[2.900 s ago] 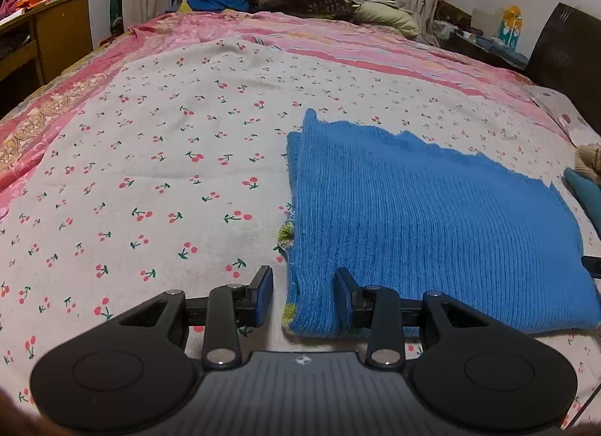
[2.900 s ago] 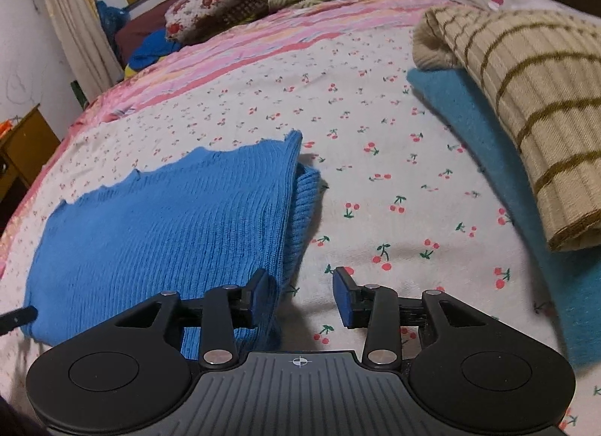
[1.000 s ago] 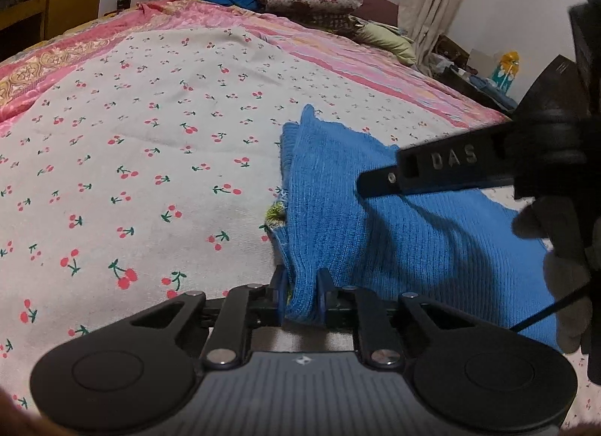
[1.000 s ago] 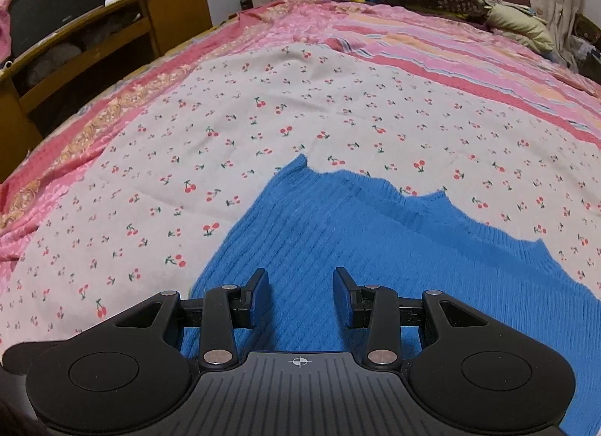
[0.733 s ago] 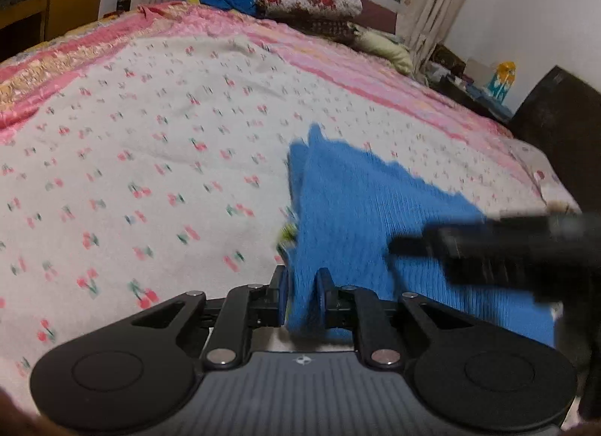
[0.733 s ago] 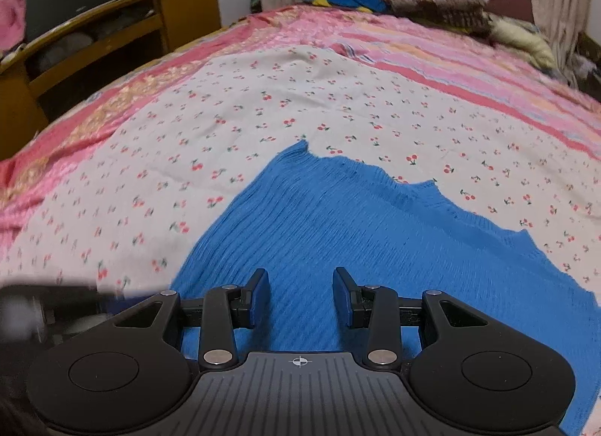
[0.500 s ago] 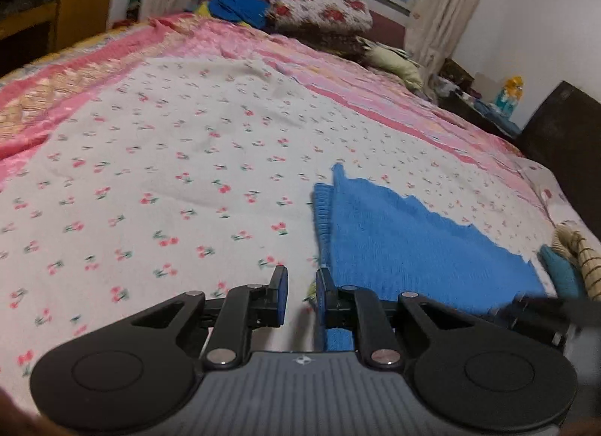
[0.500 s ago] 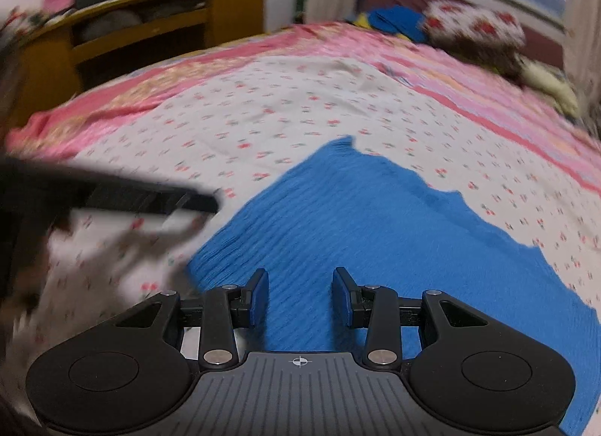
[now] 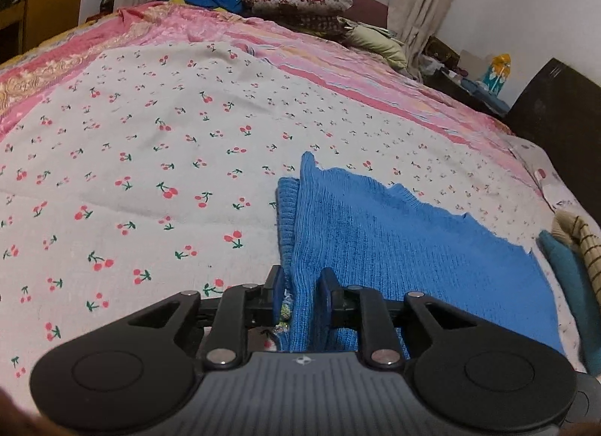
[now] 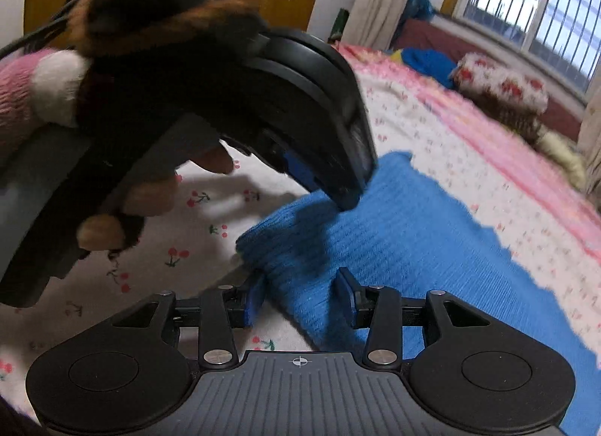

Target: Fold small clothes

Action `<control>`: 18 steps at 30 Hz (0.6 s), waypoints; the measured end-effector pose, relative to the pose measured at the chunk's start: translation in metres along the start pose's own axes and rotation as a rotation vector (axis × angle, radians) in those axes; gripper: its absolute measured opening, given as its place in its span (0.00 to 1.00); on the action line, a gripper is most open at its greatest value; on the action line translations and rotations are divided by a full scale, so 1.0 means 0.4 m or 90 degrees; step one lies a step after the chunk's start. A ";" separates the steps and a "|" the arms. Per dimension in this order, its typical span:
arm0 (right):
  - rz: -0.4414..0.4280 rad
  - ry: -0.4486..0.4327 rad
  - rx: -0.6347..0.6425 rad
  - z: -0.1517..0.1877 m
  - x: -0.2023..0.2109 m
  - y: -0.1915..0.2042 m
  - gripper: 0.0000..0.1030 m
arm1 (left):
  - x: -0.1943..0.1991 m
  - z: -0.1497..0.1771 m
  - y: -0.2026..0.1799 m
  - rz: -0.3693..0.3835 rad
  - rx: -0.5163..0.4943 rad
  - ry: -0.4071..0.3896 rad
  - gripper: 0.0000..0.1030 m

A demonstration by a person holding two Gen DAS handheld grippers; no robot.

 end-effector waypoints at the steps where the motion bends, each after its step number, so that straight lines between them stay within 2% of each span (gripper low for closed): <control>1: 0.003 -0.002 -0.004 -0.002 -0.002 0.001 0.39 | 0.001 0.001 0.000 -0.001 -0.003 -0.002 0.26; 7: 0.010 -0.007 -0.039 -0.018 -0.020 -0.013 0.35 | 0.005 0.006 0.007 -0.003 -0.008 -0.002 0.28; 11: 0.005 -0.013 -0.016 -0.014 -0.017 0.002 0.36 | 0.003 0.002 0.006 -0.003 -0.015 -0.002 0.29; 14: 0.021 -0.019 -0.008 -0.015 -0.025 0.012 0.35 | 0.006 0.003 0.004 -0.003 -0.024 -0.001 0.29; 16: 0.029 -0.015 -0.035 -0.022 -0.031 -0.001 0.14 | 0.011 0.003 0.007 0.000 -0.029 -0.002 0.29; 18: 0.026 -0.013 -0.056 -0.022 -0.026 -0.021 0.08 | 0.015 -0.003 0.011 0.002 -0.029 -0.006 0.29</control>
Point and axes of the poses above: each gripper's, at about its wrist camera, not at the fingertips, and x roughly against the way its jaws point, y to its left, z to its underside, the point moved 1 cm from there along -x, roughly the way its jaws point, and after that the axes turned 3 degrees about x, right-handed, at the moved point
